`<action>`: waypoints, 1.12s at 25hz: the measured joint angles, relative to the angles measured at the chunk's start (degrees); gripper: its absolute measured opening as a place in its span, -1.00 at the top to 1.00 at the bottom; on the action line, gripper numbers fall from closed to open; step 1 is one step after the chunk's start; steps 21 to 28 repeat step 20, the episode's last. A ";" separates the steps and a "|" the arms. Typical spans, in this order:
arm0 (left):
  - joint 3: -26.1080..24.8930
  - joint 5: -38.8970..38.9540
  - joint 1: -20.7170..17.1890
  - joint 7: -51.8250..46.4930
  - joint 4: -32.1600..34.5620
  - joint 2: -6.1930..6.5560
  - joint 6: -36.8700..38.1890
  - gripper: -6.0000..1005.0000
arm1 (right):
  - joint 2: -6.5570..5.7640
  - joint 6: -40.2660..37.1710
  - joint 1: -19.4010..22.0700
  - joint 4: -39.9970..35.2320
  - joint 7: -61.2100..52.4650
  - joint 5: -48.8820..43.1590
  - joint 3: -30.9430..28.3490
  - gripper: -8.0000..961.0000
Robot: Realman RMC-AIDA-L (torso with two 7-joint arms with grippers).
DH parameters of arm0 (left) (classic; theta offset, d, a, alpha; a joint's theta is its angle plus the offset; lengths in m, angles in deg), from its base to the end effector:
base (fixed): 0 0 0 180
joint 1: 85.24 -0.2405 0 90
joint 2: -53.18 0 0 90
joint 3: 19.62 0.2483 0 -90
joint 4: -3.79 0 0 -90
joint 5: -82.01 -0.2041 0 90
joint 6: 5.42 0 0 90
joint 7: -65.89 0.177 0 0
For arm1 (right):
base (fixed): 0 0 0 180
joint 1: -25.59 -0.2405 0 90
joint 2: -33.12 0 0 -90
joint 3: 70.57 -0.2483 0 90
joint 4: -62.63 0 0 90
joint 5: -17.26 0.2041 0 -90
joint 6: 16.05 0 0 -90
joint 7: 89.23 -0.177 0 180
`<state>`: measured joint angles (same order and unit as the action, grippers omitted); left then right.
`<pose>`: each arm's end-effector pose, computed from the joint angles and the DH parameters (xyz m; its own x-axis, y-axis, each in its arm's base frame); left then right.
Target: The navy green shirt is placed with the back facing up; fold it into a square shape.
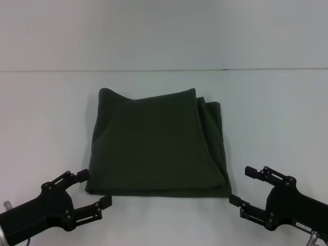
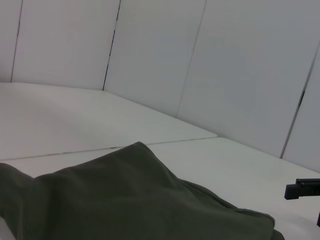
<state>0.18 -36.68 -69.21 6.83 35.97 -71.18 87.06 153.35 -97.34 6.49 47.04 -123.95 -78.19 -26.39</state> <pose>-0.3096 0.2524 -0.0369 0.6862 0.3180 0.6542 0.6115 -0.7393 -0.2820 0.2945 0.2681 -0.0751 0.8257 -0.0825 -0.5580 -0.3730 -0.8219 -0.4305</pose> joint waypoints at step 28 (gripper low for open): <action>-0.20 -1.36 0.29 0.00 0.07 0.15 -2.15 -0.89 | 0.00 -0.63 -0.27 0.12 -0.05 -0.17 0.20 -0.62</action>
